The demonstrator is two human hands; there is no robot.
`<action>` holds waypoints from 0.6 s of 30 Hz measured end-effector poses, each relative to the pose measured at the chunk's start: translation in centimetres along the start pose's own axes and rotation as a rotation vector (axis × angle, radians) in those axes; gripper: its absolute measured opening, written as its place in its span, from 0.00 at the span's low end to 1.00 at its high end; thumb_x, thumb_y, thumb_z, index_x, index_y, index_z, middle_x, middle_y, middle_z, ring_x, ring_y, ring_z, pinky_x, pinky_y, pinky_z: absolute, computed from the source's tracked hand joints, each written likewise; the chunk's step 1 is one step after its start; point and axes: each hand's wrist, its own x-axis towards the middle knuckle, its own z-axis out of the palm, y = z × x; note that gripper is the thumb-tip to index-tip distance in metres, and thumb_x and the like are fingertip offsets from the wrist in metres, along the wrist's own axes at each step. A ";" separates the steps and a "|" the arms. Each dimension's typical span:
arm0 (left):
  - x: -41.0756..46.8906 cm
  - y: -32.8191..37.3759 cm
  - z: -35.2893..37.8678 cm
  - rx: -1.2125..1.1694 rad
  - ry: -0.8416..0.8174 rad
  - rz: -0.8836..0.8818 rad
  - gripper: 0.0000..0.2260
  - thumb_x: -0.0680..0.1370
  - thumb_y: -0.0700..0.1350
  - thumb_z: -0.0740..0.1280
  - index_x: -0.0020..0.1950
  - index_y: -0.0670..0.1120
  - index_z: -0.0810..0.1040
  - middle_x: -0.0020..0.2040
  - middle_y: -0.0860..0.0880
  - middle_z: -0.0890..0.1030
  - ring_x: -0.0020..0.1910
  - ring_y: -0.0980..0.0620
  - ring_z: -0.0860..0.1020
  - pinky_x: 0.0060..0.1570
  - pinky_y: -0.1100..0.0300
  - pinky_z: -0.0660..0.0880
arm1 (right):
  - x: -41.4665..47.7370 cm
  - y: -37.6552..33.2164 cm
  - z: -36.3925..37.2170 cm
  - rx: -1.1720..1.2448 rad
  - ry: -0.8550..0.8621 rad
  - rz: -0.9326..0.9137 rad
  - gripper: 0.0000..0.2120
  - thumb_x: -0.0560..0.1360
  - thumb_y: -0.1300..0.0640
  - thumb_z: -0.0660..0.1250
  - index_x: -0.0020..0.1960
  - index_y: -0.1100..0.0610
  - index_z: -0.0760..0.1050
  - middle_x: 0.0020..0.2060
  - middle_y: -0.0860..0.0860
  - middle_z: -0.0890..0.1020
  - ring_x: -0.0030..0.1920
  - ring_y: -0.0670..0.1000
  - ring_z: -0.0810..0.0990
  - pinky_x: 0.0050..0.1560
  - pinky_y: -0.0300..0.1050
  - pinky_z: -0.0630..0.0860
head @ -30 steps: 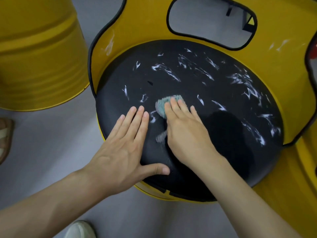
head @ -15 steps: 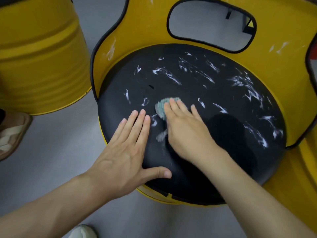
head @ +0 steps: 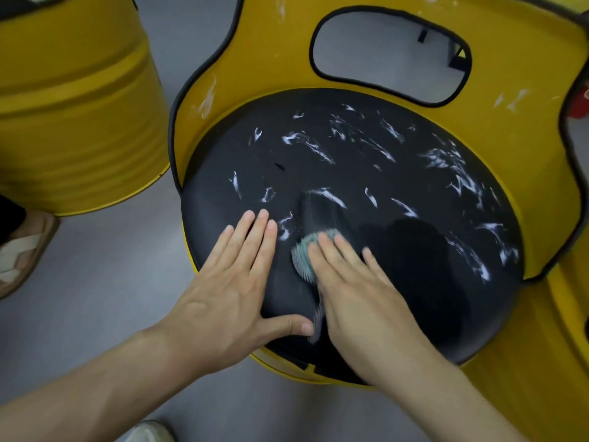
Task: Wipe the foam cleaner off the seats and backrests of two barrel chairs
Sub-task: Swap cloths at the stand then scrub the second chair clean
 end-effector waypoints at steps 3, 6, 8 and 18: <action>0.0 0.0 -0.1 0.009 -0.007 -0.006 0.58 0.67 0.85 0.42 0.81 0.44 0.35 0.82 0.48 0.32 0.79 0.53 0.28 0.77 0.54 0.32 | 5.1 0.6 -1.1 0.049 0.027 0.052 0.28 0.84 0.55 0.49 0.82 0.55 0.47 0.82 0.50 0.48 0.81 0.50 0.43 0.80 0.55 0.43; -0.1 0.1 -0.2 0.032 -0.029 -0.018 0.58 0.65 0.85 0.39 0.80 0.45 0.29 0.79 0.49 0.26 0.76 0.54 0.23 0.77 0.54 0.30 | 7.6 0.6 -1.4 0.053 0.056 0.092 0.27 0.85 0.57 0.48 0.82 0.55 0.47 0.82 0.50 0.48 0.81 0.50 0.42 0.80 0.55 0.43; -0.1 0.2 -0.2 0.019 -0.032 -0.016 0.58 0.65 0.85 0.41 0.80 0.45 0.29 0.79 0.49 0.27 0.76 0.54 0.23 0.77 0.55 0.29 | 6.0 0.3 -1.1 0.035 0.033 0.076 0.28 0.84 0.55 0.49 0.82 0.55 0.48 0.82 0.51 0.49 0.81 0.50 0.44 0.80 0.54 0.43; -0.1 0.1 -0.2 -0.028 -0.004 -0.005 0.58 0.67 0.85 0.43 0.80 0.46 0.31 0.80 0.49 0.29 0.77 0.54 0.25 0.76 0.55 0.30 | -2.2 -0.3 1.0 0.014 0.051 0.035 0.28 0.79 0.52 0.48 0.74 0.58 0.70 0.74 0.53 0.72 0.75 0.53 0.67 0.74 0.54 0.62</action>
